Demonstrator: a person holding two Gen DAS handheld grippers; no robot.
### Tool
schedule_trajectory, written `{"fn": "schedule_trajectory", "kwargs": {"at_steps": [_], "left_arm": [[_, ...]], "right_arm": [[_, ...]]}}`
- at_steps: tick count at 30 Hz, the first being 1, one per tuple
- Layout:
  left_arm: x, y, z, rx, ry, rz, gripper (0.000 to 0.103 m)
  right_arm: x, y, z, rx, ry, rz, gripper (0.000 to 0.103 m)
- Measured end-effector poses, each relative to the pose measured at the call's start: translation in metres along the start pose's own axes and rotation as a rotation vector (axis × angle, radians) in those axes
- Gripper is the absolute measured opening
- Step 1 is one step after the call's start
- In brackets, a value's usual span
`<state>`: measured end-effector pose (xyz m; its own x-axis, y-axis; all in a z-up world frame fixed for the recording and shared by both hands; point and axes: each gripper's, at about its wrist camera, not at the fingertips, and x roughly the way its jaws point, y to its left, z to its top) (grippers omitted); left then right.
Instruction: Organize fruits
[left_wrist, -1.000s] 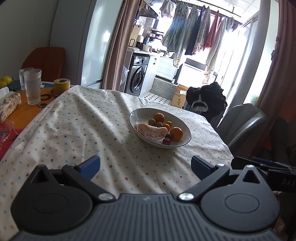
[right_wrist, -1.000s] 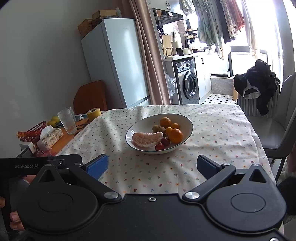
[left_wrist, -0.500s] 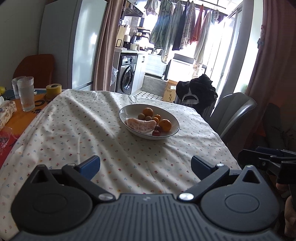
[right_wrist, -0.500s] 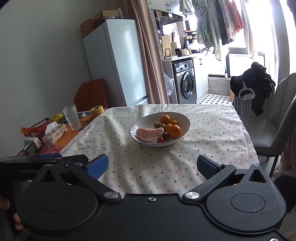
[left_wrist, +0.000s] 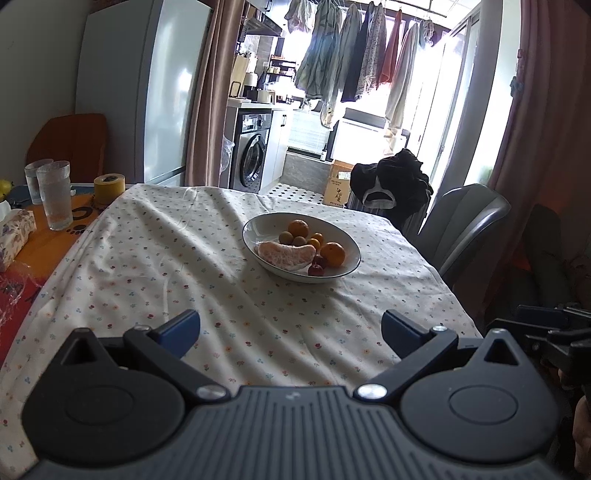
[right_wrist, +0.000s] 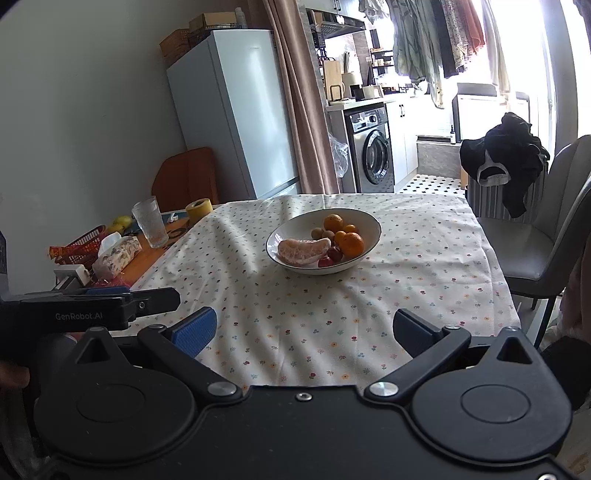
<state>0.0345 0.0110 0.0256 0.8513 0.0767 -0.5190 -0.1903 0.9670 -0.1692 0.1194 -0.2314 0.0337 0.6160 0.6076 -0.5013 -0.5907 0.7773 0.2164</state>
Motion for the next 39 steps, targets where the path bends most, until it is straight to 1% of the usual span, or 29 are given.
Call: {"fn": "schedule_trajectory", "kwargs": {"at_steps": [11,24,39], "left_arm": [[0.0002,0.0013,0.0006,0.001,0.000,0.003,0.103],[0.0020,-0.0017,-0.0014,0.013,0.009,-0.020,0.103],[0.0024,-0.0022,-0.0020,0.015,0.011,-0.022,0.103]], "right_arm": [[-0.0010,0.0002,0.0002,-0.005,-0.001,-0.005,0.103],[-0.0011,-0.0014,-0.0024,-0.006,0.000,-0.018,0.103],[-0.0001,-0.0025,-0.0034,-0.010,0.002,-0.030,0.103]]}}
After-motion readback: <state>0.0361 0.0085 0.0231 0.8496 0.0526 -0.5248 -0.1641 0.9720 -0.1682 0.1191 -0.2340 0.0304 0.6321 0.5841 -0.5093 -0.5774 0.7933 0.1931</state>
